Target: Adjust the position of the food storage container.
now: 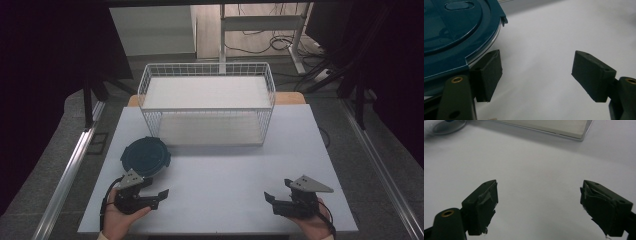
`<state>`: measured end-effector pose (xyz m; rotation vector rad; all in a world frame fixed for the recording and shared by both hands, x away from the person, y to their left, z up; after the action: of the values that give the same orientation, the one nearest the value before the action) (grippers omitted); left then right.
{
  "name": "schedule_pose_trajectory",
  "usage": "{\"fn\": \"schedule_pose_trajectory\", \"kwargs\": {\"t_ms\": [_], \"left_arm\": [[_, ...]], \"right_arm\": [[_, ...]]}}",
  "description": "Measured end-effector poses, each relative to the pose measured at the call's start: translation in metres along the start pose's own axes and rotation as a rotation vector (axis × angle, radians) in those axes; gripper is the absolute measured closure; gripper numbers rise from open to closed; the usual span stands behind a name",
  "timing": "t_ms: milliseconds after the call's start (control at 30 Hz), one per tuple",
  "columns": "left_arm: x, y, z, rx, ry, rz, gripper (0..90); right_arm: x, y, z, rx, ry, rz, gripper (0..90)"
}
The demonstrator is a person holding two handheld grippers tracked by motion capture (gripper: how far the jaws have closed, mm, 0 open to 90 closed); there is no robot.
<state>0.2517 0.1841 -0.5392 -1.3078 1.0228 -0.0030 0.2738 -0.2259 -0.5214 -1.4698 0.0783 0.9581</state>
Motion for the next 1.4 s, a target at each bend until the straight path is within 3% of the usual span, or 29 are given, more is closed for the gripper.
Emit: {"fn": "schedule_pose_trajectory", "kwargs": {"t_ms": [967,1400], "left_arm": [[-0.007,-0.003,0.002,0.006,-0.010,-0.014,24.9],[-0.024,-0.020,0.006,0.010,-0.014,-0.012,26.4]], "right_arm": [[-0.001,0.000,-0.001,0.005,-0.005,0.009,19.3],[0.002,0.000,-0.006,0.006,-0.020,0.029,20.8]]}}
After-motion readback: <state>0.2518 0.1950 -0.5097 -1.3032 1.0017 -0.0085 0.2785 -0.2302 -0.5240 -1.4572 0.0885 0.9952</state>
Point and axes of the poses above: each handheld gripper's, and its own axes: x roughly forward along the jaws, y roughly out of its underside, z roughly to its left, the point moved 6 cm from there along x, roughly forward along the jaws, and after that the axes turned 8 degrees about x, right-handed, at the moved point
